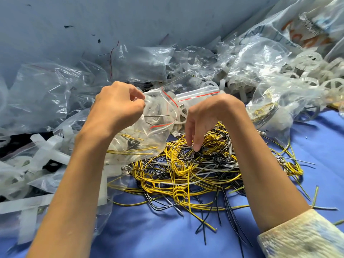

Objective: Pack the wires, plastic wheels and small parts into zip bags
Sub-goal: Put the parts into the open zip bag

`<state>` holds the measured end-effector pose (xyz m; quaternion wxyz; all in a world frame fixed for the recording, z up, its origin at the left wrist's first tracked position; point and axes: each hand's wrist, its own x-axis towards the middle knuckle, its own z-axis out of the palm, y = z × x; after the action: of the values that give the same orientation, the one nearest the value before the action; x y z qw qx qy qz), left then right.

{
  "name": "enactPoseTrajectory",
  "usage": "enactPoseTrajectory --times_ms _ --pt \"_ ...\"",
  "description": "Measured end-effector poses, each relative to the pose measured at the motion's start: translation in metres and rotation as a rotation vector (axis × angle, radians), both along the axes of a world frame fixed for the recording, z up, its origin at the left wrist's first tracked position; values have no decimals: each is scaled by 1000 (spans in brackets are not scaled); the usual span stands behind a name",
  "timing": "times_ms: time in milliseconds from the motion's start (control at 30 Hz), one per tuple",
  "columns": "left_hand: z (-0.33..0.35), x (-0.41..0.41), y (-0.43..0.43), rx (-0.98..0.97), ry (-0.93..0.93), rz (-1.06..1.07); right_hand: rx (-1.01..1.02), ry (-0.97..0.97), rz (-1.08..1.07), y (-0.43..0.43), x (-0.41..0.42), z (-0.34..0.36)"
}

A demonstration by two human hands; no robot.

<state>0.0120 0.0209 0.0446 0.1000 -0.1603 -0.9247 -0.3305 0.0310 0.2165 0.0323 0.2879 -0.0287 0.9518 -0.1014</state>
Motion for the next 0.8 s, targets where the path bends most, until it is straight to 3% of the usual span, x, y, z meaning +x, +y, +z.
enactPoseTrajectory --times_ms 333,533,667,800 --pt "0 2 0 -12 -14 -6 -157 -74 66 9 4 0" --pt "2 4 0 -21 -6 -31 -388 178 36 13 4 6" --pt "2 6 4 -49 6 -71 -443 454 -40 24 3 11" --pt "3 7 8 -74 31 -106 -680 629 -105 25 2 16"
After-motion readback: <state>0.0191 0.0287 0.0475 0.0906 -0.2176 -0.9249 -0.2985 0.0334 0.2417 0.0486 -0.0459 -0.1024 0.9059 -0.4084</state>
